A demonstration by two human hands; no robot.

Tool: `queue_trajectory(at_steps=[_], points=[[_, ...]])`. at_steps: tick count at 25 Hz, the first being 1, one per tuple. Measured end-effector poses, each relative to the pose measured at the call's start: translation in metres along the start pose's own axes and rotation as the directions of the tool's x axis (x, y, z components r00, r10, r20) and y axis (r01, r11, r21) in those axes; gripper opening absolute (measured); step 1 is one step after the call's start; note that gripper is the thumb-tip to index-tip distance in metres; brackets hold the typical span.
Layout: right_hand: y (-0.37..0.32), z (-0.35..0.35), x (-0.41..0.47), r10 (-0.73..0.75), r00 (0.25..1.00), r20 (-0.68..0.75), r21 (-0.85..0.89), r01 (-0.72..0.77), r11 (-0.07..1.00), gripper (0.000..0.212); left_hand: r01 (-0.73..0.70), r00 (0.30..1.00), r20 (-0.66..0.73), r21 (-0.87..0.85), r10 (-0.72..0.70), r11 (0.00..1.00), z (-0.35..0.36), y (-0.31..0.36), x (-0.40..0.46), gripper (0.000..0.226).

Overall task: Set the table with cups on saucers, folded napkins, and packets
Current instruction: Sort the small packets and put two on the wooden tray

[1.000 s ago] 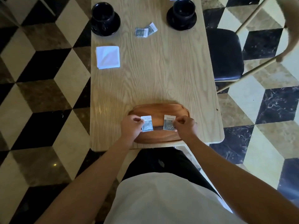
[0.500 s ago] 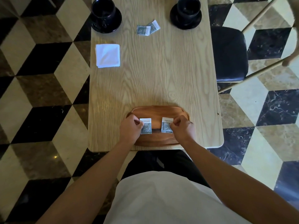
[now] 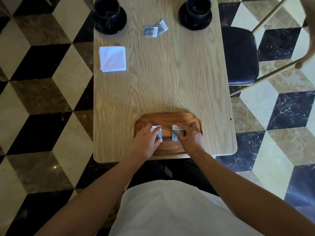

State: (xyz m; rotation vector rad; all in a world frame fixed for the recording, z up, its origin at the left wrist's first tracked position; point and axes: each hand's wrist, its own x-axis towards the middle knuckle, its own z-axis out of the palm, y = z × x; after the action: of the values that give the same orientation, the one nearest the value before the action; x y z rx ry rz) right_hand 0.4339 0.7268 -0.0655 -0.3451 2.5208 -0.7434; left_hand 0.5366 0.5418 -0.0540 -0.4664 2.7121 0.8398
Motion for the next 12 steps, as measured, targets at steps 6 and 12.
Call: queue_trajectory(at_steps=[6,12], points=[[-0.037,-0.019,0.034,-0.057,0.996,-0.073,0.01,0.058,0.998,0.038,-0.011,0.987,-0.162,-0.038,0.004,0.999,-0.042,0.001,0.042,0.04],[-0.103,-0.056,0.144,-0.13,0.983,-0.132,0.053,0.138,0.989,0.027,0.055,0.966,-0.247,-0.087,-0.075,0.995,-0.116,0.003,0.159,0.028]])
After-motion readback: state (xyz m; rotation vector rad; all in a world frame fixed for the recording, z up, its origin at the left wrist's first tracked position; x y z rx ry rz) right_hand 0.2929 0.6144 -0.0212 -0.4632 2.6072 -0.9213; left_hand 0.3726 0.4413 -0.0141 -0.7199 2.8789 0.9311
